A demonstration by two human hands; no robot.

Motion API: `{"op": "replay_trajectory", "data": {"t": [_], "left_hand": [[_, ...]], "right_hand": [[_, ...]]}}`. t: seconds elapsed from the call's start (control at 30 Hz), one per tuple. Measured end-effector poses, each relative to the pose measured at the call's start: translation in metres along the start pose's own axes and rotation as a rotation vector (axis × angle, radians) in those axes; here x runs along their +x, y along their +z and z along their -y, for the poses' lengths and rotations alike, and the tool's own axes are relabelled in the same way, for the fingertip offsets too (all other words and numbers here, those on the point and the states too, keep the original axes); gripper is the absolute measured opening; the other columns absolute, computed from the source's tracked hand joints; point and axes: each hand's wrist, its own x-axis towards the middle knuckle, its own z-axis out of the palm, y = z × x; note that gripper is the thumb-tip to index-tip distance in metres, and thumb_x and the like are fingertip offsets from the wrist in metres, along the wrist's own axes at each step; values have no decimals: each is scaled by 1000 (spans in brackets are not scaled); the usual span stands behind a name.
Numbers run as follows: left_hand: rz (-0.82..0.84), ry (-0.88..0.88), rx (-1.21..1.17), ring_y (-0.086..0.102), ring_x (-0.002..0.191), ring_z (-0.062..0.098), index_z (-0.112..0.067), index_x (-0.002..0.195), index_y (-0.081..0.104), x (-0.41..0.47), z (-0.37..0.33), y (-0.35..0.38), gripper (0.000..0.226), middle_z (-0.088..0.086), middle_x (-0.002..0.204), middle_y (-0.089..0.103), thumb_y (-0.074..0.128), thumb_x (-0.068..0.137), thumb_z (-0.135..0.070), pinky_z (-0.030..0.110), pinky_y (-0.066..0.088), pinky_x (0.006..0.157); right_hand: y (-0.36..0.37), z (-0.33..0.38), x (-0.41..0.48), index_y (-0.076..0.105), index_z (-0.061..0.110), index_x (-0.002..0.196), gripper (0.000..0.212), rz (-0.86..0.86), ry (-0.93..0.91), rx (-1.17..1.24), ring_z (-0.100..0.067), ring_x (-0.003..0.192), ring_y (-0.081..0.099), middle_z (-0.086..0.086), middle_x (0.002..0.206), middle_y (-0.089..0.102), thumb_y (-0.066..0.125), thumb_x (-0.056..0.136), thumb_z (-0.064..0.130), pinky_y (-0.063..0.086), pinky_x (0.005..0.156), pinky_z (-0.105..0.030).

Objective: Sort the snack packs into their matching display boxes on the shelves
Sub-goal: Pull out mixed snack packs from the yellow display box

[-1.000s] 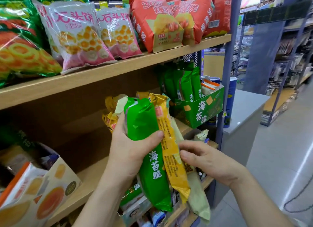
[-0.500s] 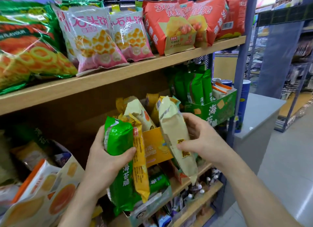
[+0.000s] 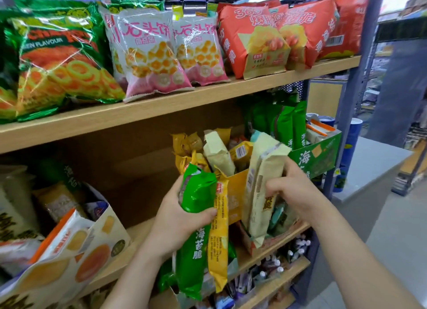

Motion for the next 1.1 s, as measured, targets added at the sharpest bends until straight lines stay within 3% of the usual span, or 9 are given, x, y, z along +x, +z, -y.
{"op": "replay_trajectory", "data": {"t": [0.1, 0.2, 0.37, 0.5, 0.67, 0.73, 0.83, 1.03, 1.1], "left_hand": [[-79, 29, -50, 72, 93, 23, -46, 103, 65, -9, -4, -5, 59, 0, 102, 73, 86, 50, -33, 33, 58, 75], [-140, 51, -105, 72, 91, 22, -49, 101, 66, -24, -12, -12, 59, 0, 101, 74, 85, 48, -32, 33, 59, 74], [-211, 109, -82, 72, 88, 20, -43, 114, 63, -56, -27, -31, 67, -1, 99, 73, 84, 52, -29, 31, 59, 71], [-305, 130, -12, 71, 84, 14, -53, 105, 62, -82, -33, -56, 62, -7, 94, 72, 85, 55, -25, 28, 57, 70], [-315, 132, 3, 71, 89, 21, -37, 105, 62, -103, -37, -87, 54, 0, 98, 73, 82, 63, -11, 40, 58, 77], [-307, 110, 11, 71, 88, 20, -28, 107, 61, -109, -37, -97, 54, 1, 97, 73, 86, 65, -6, 37, 57, 78], [-281, 99, 61, 71, 89, 16, -21, 109, 62, -115, -39, -106, 48, -2, 97, 74, 85, 71, -1, 28, 56, 77], [-415, 150, 197, 71, 84, 14, -38, 96, 62, -139, -68, -154, 41, -4, 94, 71, 81, 65, -58, 42, 58, 76], [-507, 259, 146, 71, 75, 9, -31, 94, 62, -147, -89, -180, 35, -10, 84, 73, 73, 67, -51, 31, 58, 66]], "right_hand": [[-18, -4, -12, 57, -2, 102, 58, 9, -107, 406, -38, 95, 60, -18, 94, 61, 64, 45, -3, 50, 90, -58], [-20, 1, -24, 68, 6, 95, 72, 102, -137, 671, -34, 87, 67, -15, 91, 69, 88, 26, 14, 55, 82, -56], [22, 17, -41, 78, 14, 91, 43, 334, -174, 607, -21, 70, 73, -8, 82, 76, 83, 49, 17, 62, 61, -35], [79, 29, -57, 79, 18, 91, 49, 538, -154, 524, -17, 66, 73, -6, 78, 76, 93, 46, 30, 59, 55, -29], [152, 31, -71, 76, 31, 103, 66, 697, -90, 369, -17, 83, 73, -3, 93, 76, 94, 42, 51, 59, 68, -30], [171, 33, -73, 74, 24, 111, 75, 720, -49, 346, -27, 95, 70, -11, 105, 74, 94, 44, 51, 57, 78, -38], [191, 35, -77, 73, 26, 112, 72, 741, -56, 268, -18, 96, 70, -3, 106, 74, 93, 48, 52, 56, 76, -28], [209, 44, -82, 76, 25, 101, 68, 675, -97, 374, -20, 74, 73, -6, 88, 75, 95, 41, 51, 59, 60, -31], [213, 48, -79, 75, 20, 101, 75, 599, -109, 384, -24, 71, 73, -11, 88, 75, 95, 37, 52, 59, 58, -34]]}}
